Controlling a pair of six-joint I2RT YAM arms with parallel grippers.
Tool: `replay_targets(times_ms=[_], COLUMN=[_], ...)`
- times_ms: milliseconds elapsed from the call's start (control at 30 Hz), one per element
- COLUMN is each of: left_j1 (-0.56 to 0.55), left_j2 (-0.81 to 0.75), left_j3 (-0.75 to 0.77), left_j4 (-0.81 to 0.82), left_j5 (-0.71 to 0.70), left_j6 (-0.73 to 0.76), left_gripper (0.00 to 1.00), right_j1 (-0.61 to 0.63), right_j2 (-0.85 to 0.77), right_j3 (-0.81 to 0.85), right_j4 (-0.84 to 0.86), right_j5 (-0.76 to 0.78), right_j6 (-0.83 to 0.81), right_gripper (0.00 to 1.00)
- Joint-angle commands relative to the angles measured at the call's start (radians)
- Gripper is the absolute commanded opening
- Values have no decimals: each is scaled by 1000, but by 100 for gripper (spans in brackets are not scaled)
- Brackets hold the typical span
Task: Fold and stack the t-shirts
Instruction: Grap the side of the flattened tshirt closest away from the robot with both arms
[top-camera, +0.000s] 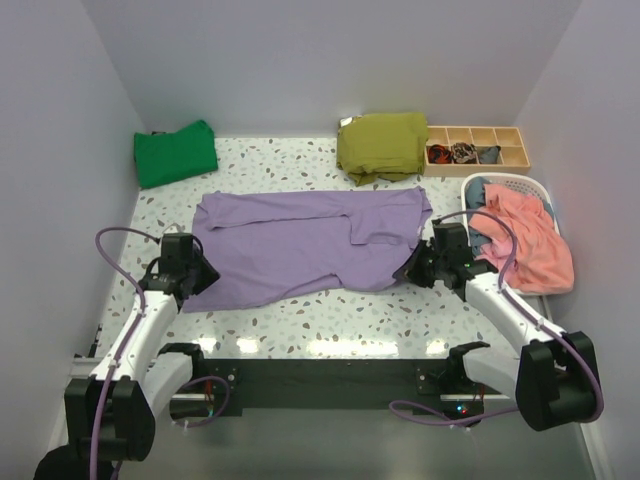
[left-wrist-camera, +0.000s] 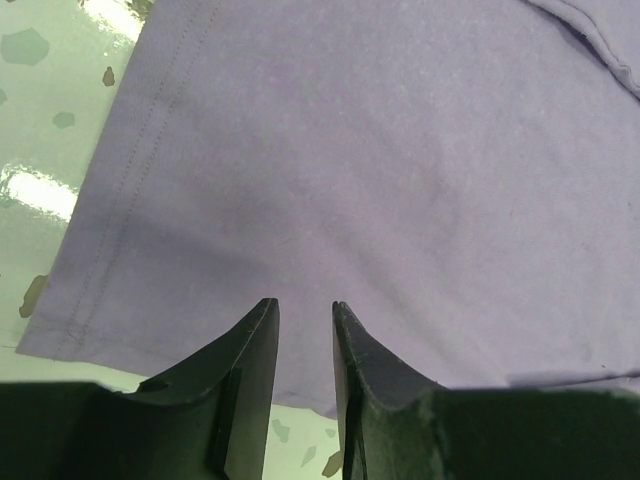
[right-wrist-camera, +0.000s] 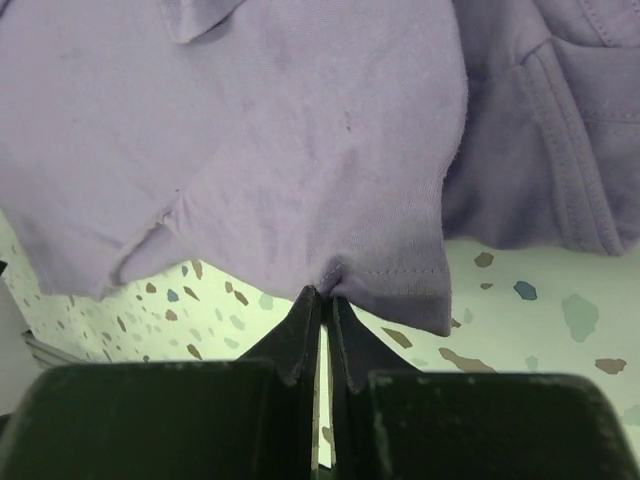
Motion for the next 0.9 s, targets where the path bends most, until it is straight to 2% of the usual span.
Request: replay_targets(times_ms=[0, 133, 167, 200, 233, 467, 633, 700, 867], left_j1=[-5, -6, -6, -6, -6, -32, -118, -158, -174], left_j2=[-1, -6, -6, -9, -7, -79, -98, -98, 9], left_j3=[19, 30, 33, 34, 37, -19, 19, 13, -22], left_j4=[13, -23, -41, -85, -111, -231, -339, -354, -278], left_j5=[24, 63, 73, 75, 72, 49, -9, -26, -74], left_j6=[-9, -34, -45, -57, -75, -163, -262, -284, -312], left_gripper=[31, 34, 37, 47, 53, 70, 72, 77, 74], right_j1=[1, 1, 1, 1, 3, 1, 1, 3, 1], right_j2=[-53, -55, -48, -39, -38, -10, -5, -8, -25], right_j3=[2, 97, 120, 154, 168, 234, 245, 246, 240], right_j4=[84, 17, 0, -8, -11, 4, -10, -16, -14], right_j5=[-64, 0, 19, 43, 53, 59, 54, 53, 42], right_j6=[0, -42, -67, -75, -80, -92, -98, -100, -95], right_gripper=[0, 0, 0, 0, 0, 0, 0, 0, 0])
